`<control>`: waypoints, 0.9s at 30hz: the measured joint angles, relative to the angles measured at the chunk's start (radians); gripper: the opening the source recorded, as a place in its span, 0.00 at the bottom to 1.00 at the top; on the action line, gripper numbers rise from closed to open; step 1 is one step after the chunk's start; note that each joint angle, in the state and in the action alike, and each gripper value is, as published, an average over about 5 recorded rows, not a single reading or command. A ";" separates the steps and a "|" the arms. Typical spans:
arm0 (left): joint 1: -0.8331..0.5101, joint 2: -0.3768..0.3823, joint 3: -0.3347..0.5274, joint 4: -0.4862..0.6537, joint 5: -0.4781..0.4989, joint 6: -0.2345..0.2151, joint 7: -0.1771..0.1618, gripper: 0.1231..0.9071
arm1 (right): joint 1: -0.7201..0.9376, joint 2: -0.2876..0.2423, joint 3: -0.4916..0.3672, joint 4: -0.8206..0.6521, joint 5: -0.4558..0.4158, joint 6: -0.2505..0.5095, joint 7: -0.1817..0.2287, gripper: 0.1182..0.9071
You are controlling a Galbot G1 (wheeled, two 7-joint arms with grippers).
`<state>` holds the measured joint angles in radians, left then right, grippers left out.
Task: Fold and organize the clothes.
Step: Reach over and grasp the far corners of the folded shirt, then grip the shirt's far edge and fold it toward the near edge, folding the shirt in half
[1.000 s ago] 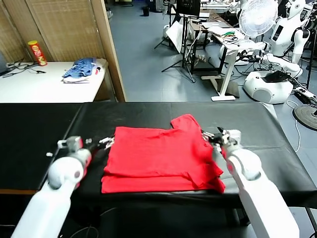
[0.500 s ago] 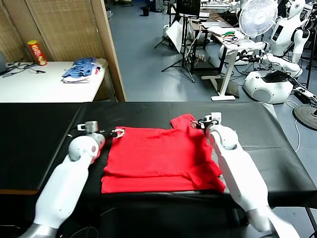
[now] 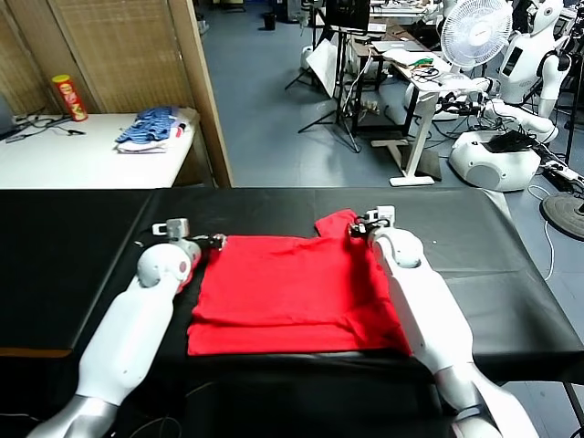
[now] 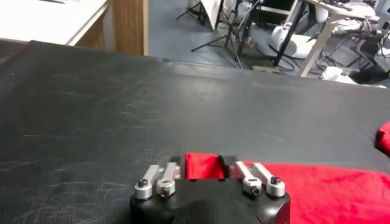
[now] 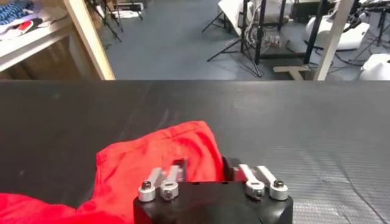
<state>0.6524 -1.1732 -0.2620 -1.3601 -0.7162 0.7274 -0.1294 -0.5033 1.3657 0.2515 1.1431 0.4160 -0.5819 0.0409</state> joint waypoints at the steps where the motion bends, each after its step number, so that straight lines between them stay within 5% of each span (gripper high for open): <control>1: 0.001 -0.001 -0.002 -0.004 0.004 -0.001 0.004 0.05 | -0.004 -0.003 0.002 0.007 0.002 0.011 -0.006 0.01; 9: -0.008 0.007 -0.032 -0.051 0.040 -0.019 0.015 0.01 | -0.075 -0.058 0.025 0.152 0.060 0.021 -0.042 0.01; 27: 0.301 0.181 -0.128 -0.484 0.006 0.010 -0.034 0.01 | -0.417 -0.309 0.102 0.607 0.258 -0.128 0.015 0.01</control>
<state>0.9531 -0.9924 -0.3903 -1.8438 -0.7106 0.7371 -0.1631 -0.9200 1.0562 0.3535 1.7504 0.6739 -0.7102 0.0555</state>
